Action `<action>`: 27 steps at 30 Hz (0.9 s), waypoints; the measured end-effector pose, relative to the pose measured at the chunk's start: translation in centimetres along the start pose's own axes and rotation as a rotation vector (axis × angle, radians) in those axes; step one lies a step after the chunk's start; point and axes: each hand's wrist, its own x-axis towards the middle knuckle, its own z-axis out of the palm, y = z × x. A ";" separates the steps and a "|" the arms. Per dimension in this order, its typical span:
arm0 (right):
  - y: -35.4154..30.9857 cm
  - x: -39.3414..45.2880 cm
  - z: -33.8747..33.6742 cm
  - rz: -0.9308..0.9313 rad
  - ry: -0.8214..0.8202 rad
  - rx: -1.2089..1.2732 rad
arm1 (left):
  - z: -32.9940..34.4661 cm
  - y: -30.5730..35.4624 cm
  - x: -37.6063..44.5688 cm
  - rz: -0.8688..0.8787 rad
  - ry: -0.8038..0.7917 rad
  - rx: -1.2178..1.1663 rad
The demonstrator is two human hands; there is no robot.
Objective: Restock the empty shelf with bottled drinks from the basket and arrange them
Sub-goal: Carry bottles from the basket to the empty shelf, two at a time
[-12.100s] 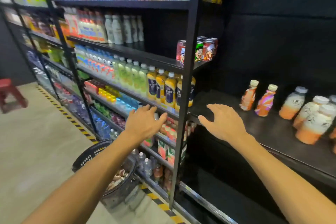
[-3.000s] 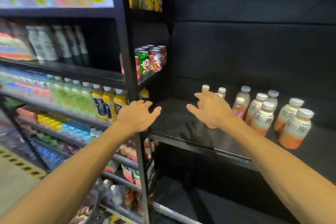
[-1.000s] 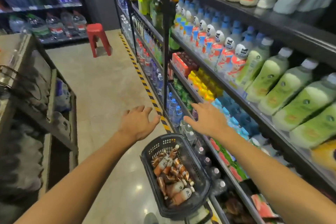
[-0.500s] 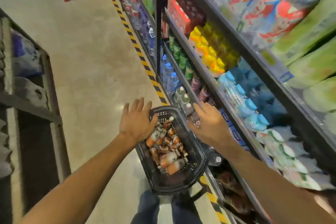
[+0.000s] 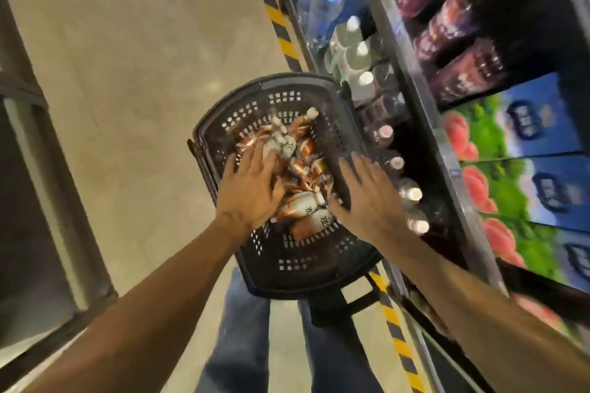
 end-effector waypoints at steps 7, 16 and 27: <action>1.8 2.7 15.7 0.022 -0.234 0.064 | 14.7 2.3 5.1 0.013 -0.131 -0.076; 4.2 5.3 27.6 0.027 -0.560 -0.029 | 26.1 2.7 9.6 0.131 -0.283 -0.120; 4.9 8.5 30.2 -0.024 -0.624 -0.183 | 30.0 2.8 11.9 0.120 -0.375 -0.218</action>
